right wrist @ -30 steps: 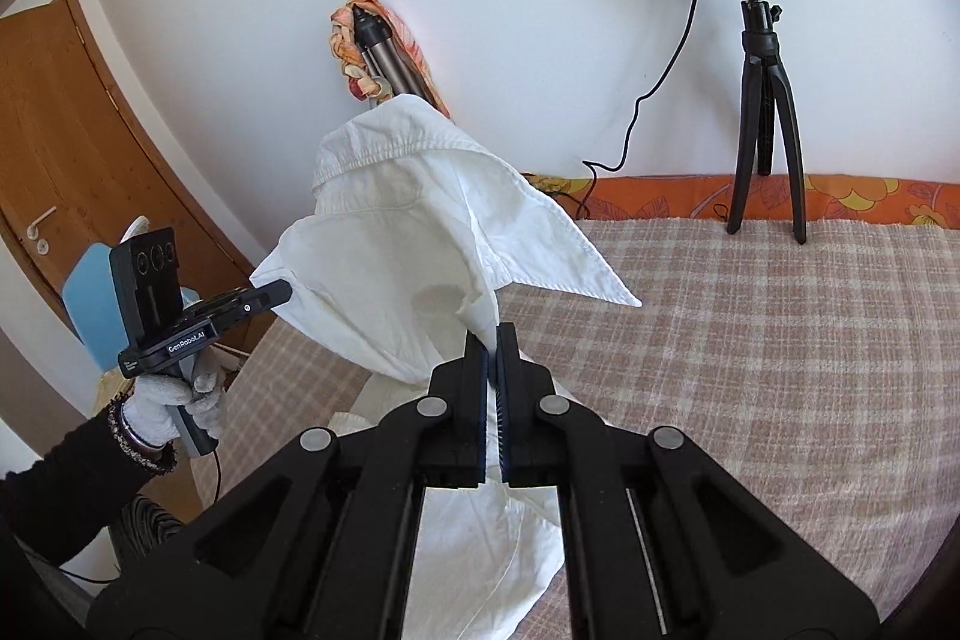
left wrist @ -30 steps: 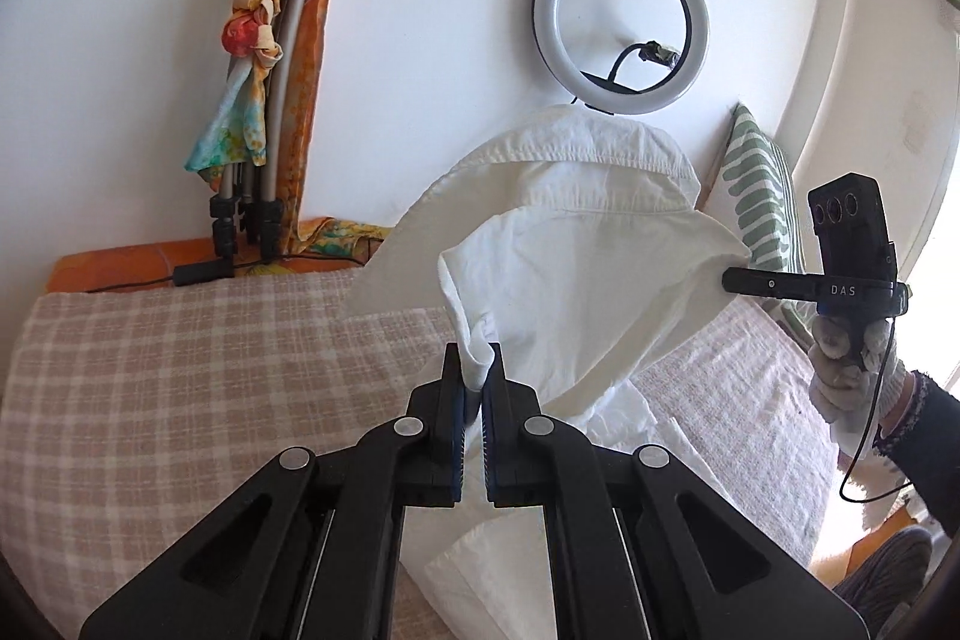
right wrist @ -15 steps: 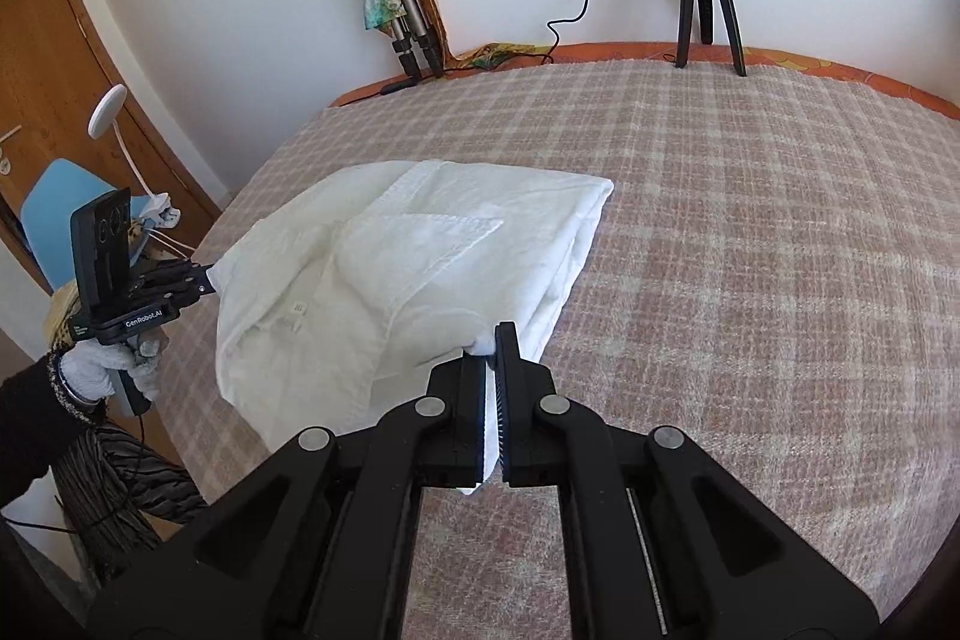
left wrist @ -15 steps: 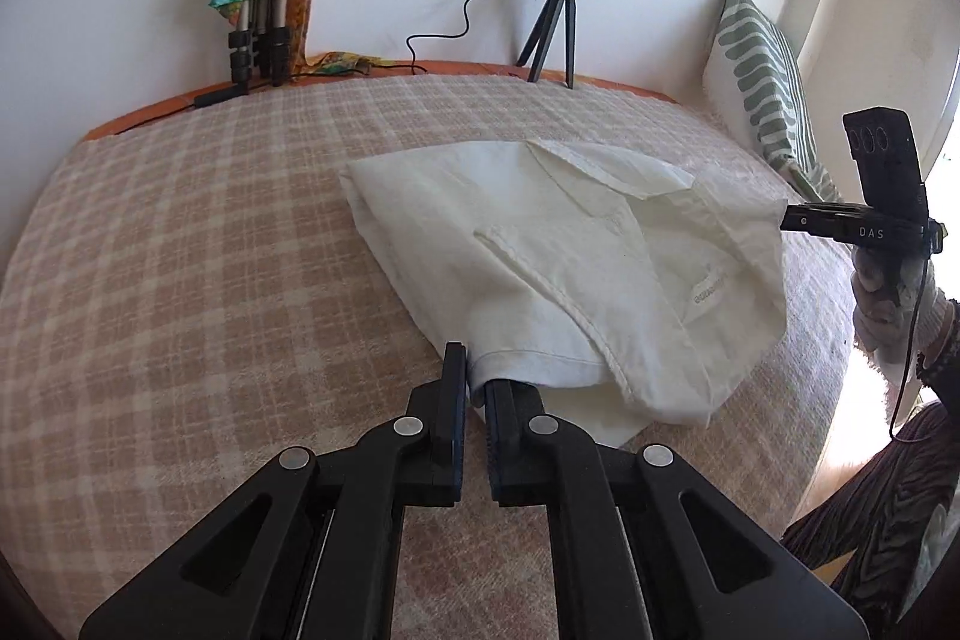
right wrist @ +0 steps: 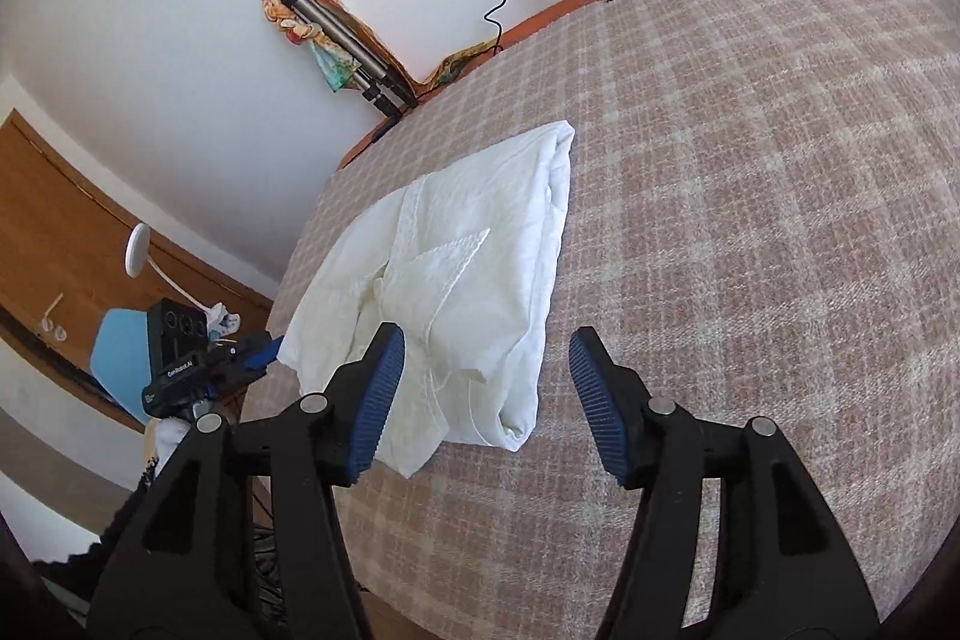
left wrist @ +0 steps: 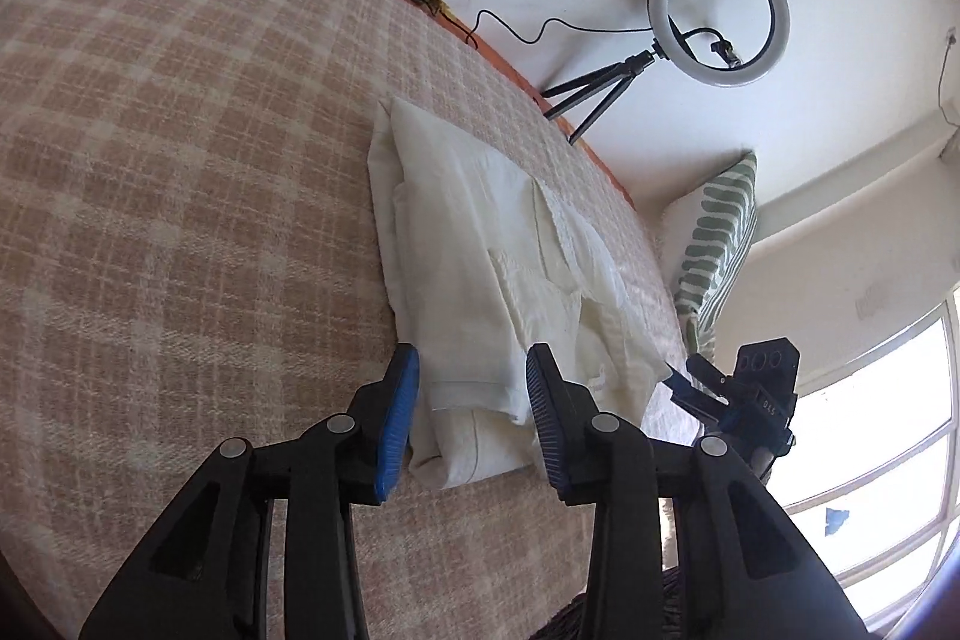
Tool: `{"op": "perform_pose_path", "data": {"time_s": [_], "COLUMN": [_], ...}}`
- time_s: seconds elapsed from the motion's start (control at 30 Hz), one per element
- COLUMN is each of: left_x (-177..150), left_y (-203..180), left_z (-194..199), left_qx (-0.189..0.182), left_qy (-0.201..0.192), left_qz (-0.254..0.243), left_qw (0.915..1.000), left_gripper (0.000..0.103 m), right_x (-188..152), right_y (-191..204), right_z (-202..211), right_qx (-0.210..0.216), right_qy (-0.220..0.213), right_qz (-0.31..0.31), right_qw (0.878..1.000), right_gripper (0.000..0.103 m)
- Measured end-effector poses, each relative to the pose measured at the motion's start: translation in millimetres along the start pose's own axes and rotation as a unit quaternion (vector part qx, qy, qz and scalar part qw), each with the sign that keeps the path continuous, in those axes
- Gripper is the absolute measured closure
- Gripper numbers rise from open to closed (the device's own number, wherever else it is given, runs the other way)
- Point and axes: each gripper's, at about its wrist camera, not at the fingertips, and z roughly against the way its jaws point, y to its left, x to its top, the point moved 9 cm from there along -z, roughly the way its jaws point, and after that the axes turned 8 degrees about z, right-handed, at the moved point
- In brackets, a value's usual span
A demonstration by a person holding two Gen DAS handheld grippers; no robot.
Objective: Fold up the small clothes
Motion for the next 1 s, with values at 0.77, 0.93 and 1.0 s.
{"op": "perform_pose_path", "data": {"time_s": [0.77, 0.93, 1.0], "left_x": [-18.4, -9.5, 1.2], "left_y": [20.7, 11.8, -0.6], "left_z": [-6.0, 15.3, 25.4], "left_qx": [0.071, 0.105, 0.102], "left_qy": [-0.005, -0.026, -0.049], "left_qz": [-0.05, -0.083, -0.094], "left_qw": [0.9962, 0.9906, 0.9891], "left_gripper": [0.101, 0.101, 0.1], "right_x": [-30.3, -21.3, -7.3], "right_y": [1.5, 19.4, 32.6], "right_z": [-29.1, -12.4, -2.1], "right_qx": [-0.018, -0.067, -0.085], "right_qy": [0.056, 0.076, 0.042], "right_qz": [0.022, 0.097, 0.136], "right_qw": [0.998, 0.99, 0.986], "right_gripper": [0.099, 0.091, 0.085]}}
